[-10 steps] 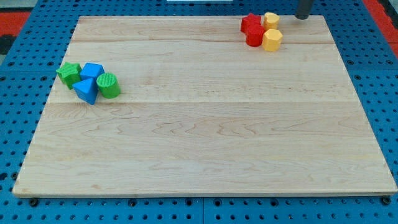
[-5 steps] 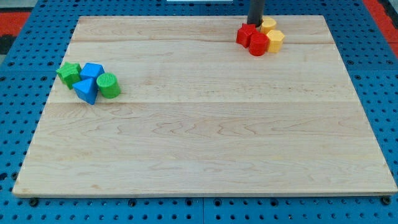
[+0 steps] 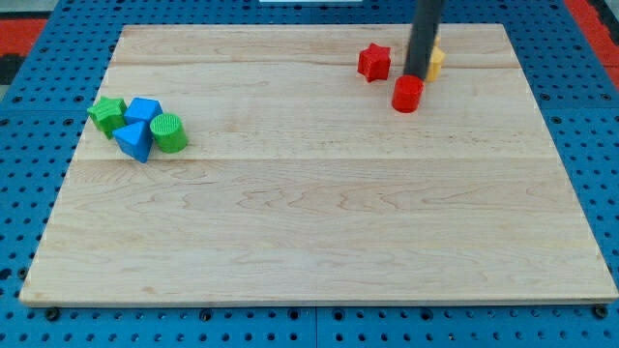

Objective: Place the red blocks in a vertical line on the board

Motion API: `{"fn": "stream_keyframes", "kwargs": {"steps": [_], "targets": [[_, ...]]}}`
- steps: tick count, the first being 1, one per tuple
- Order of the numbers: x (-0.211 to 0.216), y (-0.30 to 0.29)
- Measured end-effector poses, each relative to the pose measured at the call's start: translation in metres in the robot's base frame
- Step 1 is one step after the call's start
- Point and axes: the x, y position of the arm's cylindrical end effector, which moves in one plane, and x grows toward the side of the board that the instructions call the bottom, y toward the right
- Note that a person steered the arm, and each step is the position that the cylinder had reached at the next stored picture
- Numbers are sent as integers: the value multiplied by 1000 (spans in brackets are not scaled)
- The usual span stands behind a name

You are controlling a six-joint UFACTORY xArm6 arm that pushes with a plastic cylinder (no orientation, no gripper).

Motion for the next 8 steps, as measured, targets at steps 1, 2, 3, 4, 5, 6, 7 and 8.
{"fn": "stream_keyframes", "kwargs": {"steps": [1,2,3,4,5,6,7,8], "targets": [[33,-14],[36,-66],[35,-53],[9,-12],[-25,-44],[-38,-85],[-39,-79],[-57,-73]]}}
